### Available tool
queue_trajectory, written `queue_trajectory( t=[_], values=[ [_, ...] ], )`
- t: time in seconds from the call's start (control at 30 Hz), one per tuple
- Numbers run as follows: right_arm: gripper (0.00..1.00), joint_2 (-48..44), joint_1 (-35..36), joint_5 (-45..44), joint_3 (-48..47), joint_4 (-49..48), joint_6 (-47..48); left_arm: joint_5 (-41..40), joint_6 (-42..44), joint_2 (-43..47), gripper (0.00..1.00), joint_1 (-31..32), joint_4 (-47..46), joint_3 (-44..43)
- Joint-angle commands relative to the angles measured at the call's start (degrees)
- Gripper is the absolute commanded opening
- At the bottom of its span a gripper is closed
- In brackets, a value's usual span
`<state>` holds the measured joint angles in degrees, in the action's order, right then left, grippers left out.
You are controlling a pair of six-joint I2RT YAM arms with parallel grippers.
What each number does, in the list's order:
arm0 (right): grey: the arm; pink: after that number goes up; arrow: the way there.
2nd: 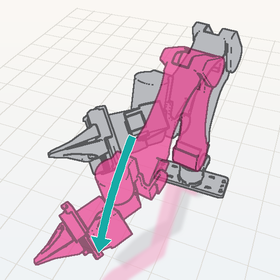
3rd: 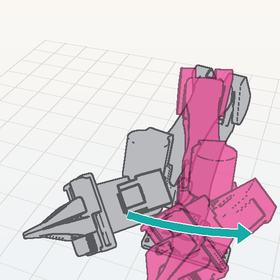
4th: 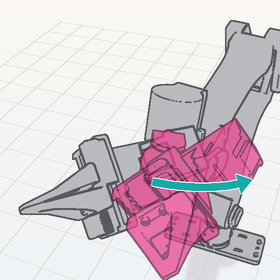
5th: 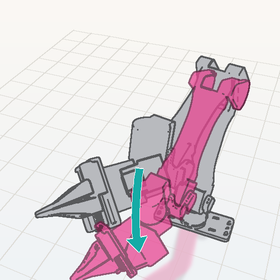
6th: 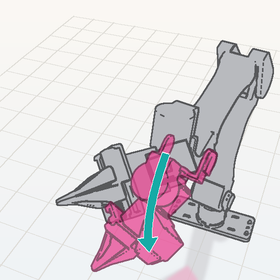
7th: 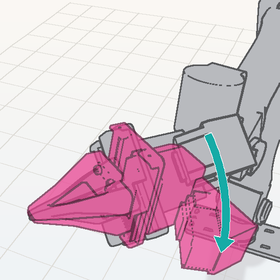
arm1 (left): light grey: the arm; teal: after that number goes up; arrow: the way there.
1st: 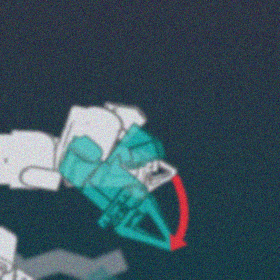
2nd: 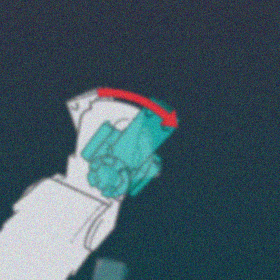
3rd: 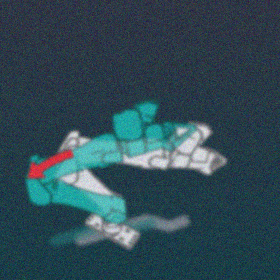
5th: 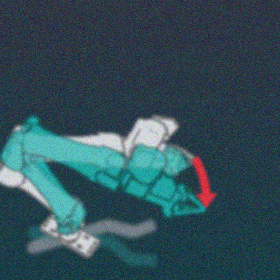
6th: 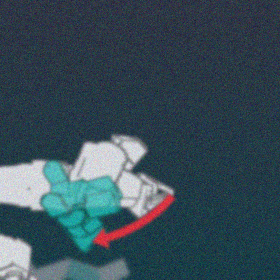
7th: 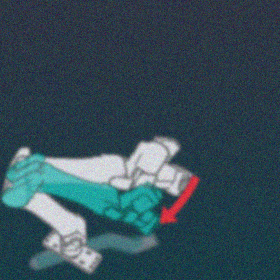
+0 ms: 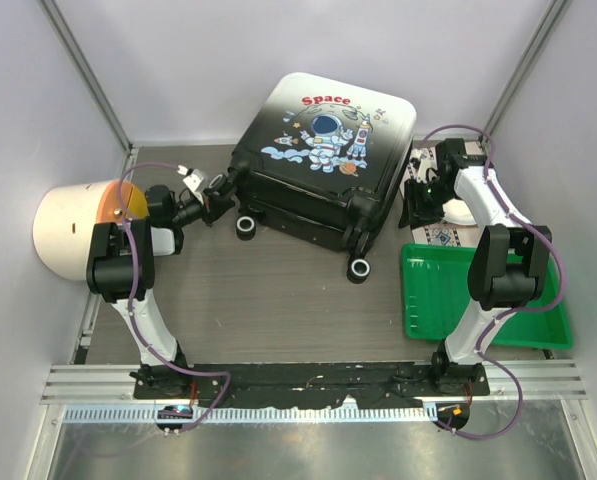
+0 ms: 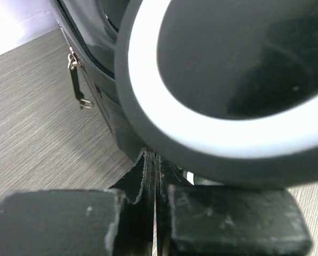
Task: Open, take out, and arrange the luggage
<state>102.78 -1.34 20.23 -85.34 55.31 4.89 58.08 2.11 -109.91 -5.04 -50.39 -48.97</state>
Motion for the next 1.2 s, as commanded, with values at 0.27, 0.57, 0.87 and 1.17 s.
queue_trajectory(
  t=[0.27, 0.57, 0.87, 1.17],
  values=[
    [0.41, -0.74, -0.06, 1.39, 0.0, -1.26, -0.84, -5.0, -0.53, 0.84, 0.0, 1.7, -3.57, -3.06],
    [0.41, -0.92, -0.15, 0.95, 0.44, -1.08, 0.04, -6.49, -0.86, -1.36, 0.2, 3.46, -5.06, -6.14],
    [0.41, -1.62, -0.15, 0.69, 0.44, -1.08, 0.91, -4.74, -0.79, -3.12, 0.24, 4.51, -6.21, -7.45],
    [0.41, -1.62, -0.15, 0.25, 0.18, -1.08, 1.53, -1.14, 3.16, -0.14, 0.09, 4.34, -4.55, -5.7]
  ],
)
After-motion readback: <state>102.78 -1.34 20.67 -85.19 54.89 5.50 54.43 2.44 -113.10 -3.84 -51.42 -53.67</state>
